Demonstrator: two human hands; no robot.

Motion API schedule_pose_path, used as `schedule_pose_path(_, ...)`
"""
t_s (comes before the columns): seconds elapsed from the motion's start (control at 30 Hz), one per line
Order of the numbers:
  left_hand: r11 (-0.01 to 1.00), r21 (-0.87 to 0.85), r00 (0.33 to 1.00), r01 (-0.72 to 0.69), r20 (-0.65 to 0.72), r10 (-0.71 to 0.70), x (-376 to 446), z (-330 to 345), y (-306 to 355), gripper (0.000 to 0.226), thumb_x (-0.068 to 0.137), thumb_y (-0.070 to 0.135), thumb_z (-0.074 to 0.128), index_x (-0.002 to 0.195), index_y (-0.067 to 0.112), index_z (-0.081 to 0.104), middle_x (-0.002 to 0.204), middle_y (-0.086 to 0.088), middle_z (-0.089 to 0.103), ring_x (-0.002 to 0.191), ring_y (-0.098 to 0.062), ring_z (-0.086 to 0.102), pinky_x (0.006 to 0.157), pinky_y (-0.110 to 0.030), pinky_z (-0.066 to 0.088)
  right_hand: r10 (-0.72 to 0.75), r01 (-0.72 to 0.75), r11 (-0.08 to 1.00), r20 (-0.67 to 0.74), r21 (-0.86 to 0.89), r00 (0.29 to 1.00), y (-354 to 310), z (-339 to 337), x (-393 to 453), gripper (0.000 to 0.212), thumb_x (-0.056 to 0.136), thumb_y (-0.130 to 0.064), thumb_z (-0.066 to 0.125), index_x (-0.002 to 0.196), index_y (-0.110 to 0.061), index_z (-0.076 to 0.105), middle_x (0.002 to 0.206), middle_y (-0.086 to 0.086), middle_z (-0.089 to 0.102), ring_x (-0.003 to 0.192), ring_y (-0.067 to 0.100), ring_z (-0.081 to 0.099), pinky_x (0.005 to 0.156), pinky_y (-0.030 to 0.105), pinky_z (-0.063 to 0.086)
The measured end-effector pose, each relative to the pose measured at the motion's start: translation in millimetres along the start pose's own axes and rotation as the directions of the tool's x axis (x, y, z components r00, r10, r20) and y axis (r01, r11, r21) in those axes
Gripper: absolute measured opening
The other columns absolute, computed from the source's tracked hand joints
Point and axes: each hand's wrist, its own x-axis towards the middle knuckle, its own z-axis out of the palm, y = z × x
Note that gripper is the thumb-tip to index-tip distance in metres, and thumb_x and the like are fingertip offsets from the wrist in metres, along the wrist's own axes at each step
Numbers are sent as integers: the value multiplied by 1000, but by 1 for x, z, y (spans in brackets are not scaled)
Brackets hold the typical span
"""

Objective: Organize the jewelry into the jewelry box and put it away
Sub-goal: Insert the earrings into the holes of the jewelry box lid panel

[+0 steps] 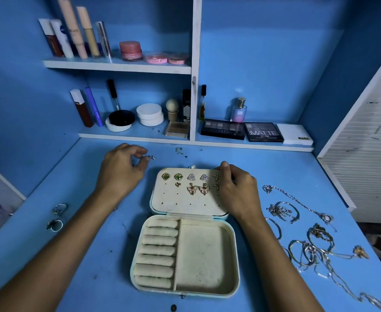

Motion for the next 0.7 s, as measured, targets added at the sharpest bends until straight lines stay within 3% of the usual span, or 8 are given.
schedule_pose_path(0.1, 996, 59, 995, 68, 69, -72, 16, 1, -12, 13, 85, 14, 73, 97, 12, 76, 92, -5, 74, 84, -22, 68, 84, -27, 48, 2, -2, 1000, 4, 0, 1000, 0, 0, 0, 47, 105, -36, 40, 87, -6, 71, 71, 6, 67, 74, 21, 62, 70, 33, 48)
schedule_pose_path(0.3, 978, 123, 966, 171, 172, -190, 29, 7, -26, 8, 86, 19, 73, 92, 18, 76, 91, 0, 74, 85, -12, 62, 81, -21, 44, 21, -21, 1000, 14, -3, 1000, 0, -1, 2, 45, 106, -35, 40, 88, -8, 71, 74, 4, 69, 77, 20, 62, 67, 29, 43)
schedule_pose_path(0.7, 972, 145, 960, 185, 182, -210, 28, 9, -25, 3, 83, 29, 75, 84, 28, 77, 81, 7, 73, 84, -14, 66, 74, -26, 51, 20, -20, 1000, 1, -12, 1000, -2, -2, 2, 46, 106, -35, 40, 91, -7, 73, 78, 7, 71, 78, 18, 63, 69, 29, 44)
